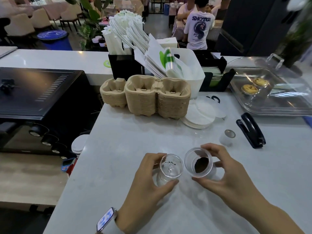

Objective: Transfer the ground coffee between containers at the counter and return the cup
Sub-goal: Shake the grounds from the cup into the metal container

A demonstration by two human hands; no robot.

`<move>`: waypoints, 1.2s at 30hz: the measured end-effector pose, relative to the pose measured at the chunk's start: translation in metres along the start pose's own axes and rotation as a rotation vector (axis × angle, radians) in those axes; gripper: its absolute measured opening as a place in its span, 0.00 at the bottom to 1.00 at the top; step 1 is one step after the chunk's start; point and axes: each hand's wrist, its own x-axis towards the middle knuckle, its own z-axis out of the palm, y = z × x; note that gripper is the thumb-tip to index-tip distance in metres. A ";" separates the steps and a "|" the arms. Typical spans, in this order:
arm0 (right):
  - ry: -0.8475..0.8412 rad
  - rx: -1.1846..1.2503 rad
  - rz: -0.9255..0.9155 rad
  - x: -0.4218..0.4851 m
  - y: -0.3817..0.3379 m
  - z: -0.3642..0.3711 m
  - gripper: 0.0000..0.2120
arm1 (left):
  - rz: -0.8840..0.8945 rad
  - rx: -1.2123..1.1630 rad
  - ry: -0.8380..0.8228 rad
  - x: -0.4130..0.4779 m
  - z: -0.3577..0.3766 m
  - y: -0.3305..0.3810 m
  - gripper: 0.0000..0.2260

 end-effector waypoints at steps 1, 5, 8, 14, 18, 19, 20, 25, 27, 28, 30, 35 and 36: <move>-0.011 -0.022 -0.008 0.000 -0.001 0.000 0.34 | 0.007 0.010 -0.018 0.002 0.000 0.000 0.24; -0.043 -0.142 -0.129 0.004 -0.009 -0.001 0.32 | 0.013 0.036 -0.048 0.006 -0.002 -0.001 0.24; -0.080 -0.242 -0.191 0.008 -0.013 -0.003 0.33 | 0.012 0.046 -0.057 0.007 -0.002 -0.003 0.25; -0.158 -0.243 -0.190 0.013 -0.014 -0.002 0.36 | 0.008 0.063 -0.076 0.008 -0.001 -0.002 0.25; -0.211 -0.265 -0.211 0.019 -0.020 -0.005 0.37 | -0.014 0.042 -0.086 0.009 -0.002 0.000 0.25; -0.224 -0.266 -0.217 0.021 -0.022 -0.006 0.37 | -0.011 0.049 -0.082 0.010 -0.003 0.000 0.25; -0.234 -0.264 -0.221 0.023 -0.025 -0.007 0.36 | -0.007 0.059 -0.080 0.010 -0.004 -0.001 0.25; -0.244 -0.256 -0.242 0.030 -0.037 -0.013 0.28 | 0.016 0.132 -0.097 0.013 -0.010 -0.001 0.27; -0.261 -0.271 -0.250 0.032 -0.040 -0.014 0.27 | 0.025 0.145 -0.101 0.014 -0.011 0.001 0.27; -0.273 -0.277 -0.252 0.032 -0.041 -0.015 0.26 | 0.030 0.145 -0.103 0.014 -0.012 0.002 0.26; -0.293 -0.281 -0.254 0.034 -0.042 -0.016 0.26 | 0.035 0.147 -0.107 0.014 -0.011 0.004 0.26; -0.315 -0.291 -0.265 0.036 -0.046 -0.016 0.27 | 0.025 0.145 -0.113 0.013 -0.011 0.004 0.26; -0.319 -0.298 -0.267 0.037 -0.047 -0.016 0.27 | 0.026 0.146 -0.113 0.013 -0.011 0.004 0.26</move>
